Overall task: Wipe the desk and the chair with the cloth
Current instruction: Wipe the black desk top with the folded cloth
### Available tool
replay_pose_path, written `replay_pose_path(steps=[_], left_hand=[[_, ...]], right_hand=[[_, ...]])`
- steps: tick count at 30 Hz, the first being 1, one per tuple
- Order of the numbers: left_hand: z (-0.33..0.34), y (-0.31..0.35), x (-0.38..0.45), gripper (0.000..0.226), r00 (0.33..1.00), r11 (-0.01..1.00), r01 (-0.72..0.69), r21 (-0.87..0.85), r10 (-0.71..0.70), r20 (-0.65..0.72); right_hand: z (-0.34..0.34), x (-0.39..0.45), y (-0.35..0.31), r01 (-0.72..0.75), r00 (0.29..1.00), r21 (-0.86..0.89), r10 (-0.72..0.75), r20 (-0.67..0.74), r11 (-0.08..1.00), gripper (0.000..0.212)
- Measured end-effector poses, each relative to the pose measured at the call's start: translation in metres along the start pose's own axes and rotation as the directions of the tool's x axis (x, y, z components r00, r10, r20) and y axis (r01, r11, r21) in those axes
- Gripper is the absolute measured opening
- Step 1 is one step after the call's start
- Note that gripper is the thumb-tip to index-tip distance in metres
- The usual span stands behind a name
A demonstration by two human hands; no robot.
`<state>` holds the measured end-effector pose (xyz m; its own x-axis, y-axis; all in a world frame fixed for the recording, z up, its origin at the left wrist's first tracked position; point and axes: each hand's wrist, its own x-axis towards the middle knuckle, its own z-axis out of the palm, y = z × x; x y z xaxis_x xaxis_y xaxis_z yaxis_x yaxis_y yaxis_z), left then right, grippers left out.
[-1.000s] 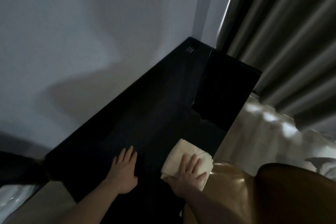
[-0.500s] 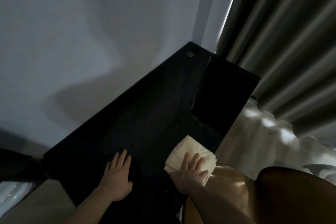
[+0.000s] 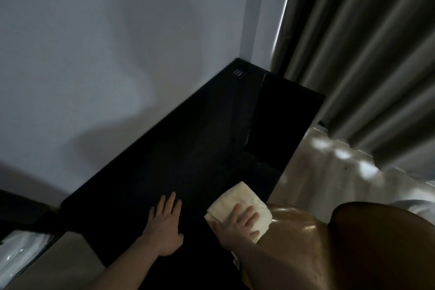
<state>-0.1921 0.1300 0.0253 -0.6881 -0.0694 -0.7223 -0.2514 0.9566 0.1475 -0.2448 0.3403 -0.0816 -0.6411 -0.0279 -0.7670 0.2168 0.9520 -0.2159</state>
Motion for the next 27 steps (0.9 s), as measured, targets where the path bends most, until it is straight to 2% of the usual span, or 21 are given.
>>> replay_pose_path(steps=[3,8,14,19,24,27], left_hand=[[-0.022,0.016,0.017,0.095,0.998,0.999,-0.006,0.037,0.009,-0.065],[-0.057,0.037,0.068,0.095,0.995,0.994,-0.062,0.085,0.068,-0.074],[-0.072,0.052,0.148,0.098,0.988,0.982,-0.149,0.113,0.145,0.046],[-0.064,0.056,0.209,0.110,0.987,0.988,-0.136,0.069,0.129,0.099],[-0.061,0.063,0.231,0.127,0.978,0.992,-0.118,0.054,0.106,0.180],[-0.063,0.060,0.226,0.129,0.972,0.991,-0.128,0.036,0.118,0.202]], right_hand=[[-0.003,0.017,-0.003,-0.057,0.998,0.043,0.058,-0.020,0.997,0.120],[-0.030,0.056,-0.004,-0.134,0.982,0.084,0.144,-0.124,0.987,0.115],[-0.096,0.113,0.009,-0.126,0.972,0.127,0.148,-0.183,0.984,0.113],[-0.144,0.154,0.023,-0.080,0.958,0.118,0.109,-0.267,0.990,0.115],[-0.152,0.168,0.027,-0.062,0.951,0.101,0.089,-0.297,0.993,0.113],[-0.151,0.166,0.030,-0.055,0.948,0.074,0.076,-0.309,0.996,0.110]])
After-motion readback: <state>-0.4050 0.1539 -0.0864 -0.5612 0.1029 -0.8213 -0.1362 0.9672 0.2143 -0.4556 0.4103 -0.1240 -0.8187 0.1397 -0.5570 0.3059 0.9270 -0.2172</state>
